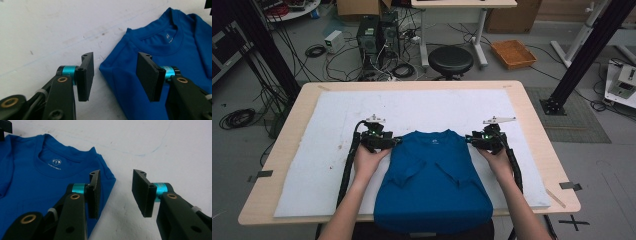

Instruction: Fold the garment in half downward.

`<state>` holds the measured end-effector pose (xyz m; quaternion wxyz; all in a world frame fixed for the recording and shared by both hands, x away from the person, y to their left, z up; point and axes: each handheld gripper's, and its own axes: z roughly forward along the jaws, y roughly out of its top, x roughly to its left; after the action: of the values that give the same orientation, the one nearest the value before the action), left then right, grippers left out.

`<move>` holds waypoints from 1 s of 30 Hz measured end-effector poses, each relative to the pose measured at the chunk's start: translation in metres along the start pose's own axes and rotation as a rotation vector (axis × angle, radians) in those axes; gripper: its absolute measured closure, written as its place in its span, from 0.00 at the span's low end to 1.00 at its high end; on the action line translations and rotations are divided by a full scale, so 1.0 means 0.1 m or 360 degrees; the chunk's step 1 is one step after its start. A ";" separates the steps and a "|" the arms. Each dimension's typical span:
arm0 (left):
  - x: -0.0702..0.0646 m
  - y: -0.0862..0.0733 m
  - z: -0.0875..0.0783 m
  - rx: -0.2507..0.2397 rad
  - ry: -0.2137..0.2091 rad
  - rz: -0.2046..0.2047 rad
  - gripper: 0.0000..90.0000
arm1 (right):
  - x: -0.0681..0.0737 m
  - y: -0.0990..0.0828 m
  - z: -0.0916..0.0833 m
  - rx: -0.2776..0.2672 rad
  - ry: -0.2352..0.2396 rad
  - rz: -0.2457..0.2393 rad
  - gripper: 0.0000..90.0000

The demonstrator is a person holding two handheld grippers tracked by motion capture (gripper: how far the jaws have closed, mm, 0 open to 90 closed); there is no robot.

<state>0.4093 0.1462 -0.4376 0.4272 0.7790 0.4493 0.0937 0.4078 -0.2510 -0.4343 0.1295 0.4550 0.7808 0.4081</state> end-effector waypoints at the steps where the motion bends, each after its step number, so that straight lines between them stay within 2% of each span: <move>1: -0.01 0.00 0.01 0.0005 -0.0004 0.0003 0.54 | 0.00 0.00 0.02 0.0015 0.0004 0.0009 0.66; 4: -0.03 -0.01 0.02 0.0032 -0.0011 0.0017 0.56 | 0.01 -0.02 0.08 0.0050 0.0048 0.0012 0.68; 7: -0.05 -0.03 0.06 0.0066 0.0011 0.0026 0.64 | 0.04 -0.03 0.14 0.0113 0.0026 -0.0027 0.79; 9: -0.06 -0.04 0.08 0.0079 0.0037 0.0043 0.73 | 0.06 -0.04 0.15 0.0123 0.0002 -0.0054 0.91; 11: -0.06 -0.05 0.07 0.0066 0.0063 0.0063 0.84 | 0.06 -0.03 0.12 0.0101 -0.0007 -0.0053 0.97; 13: -0.05 -0.06 0.06 0.0062 0.0079 0.0052 0.91 | 0.05 -0.02 0.09 0.0091 -0.0039 -0.0066 0.98; 15: -0.04 -0.06 0.05 0.0063 0.0087 0.0047 0.91 | 0.03 -0.03 0.08 0.0092 -0.0046 -0.0043 0.98; 16: -0.04 -0.05 0.04 0.0068 0.0104 0.0049 0.87 | 0.03 -0.03 0.07 0.0091 -0.0037 -0.0040 0.95; 18: -0.04 -0.04 0.03 0.0043 0.0109 0.0040 0.68 | 0.03 -0.01 0.05 0.0059 -0.0033 -0.0031 0.87; 21: -0.03 0.00 0.02 -0.0024 0.0094 0.0059 0.61 | 0.02 0.03 0.01 -0.0020 -0.0014 -0.0041 0.82; 23: -0.04 0.07 0.05 -0.0021 0.0085 0.0062 0.60 | 0.02 0.09 0.04 -0.0024 -0.0007 -0.0036 0.79; 26: -0.06 0.18 0.13 -0.0005 0.0034 0.0104 0.60 | 0.06 0.17 0.15 -0.0004 0.0019 -0.0057 0.76; 28: -0.08 0.24 0.20 0.0054 0.0031 0.0133 0.60 | 0.10 0.20 0.23 0.0000 0.0015 -0.0090 0.75; 30: -0.08 0.28 0.27 0.0098 0.0038 0.0152 0.60 | 0.13 0.23 0.33 0.0052 0.0001 -0.0101 0.74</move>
<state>0.4360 0.1176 -0.4317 0.3928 0.8111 0.4194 0.1093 0.4335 -0.2177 -0.4353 0.1348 0.4319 0.8015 0.3910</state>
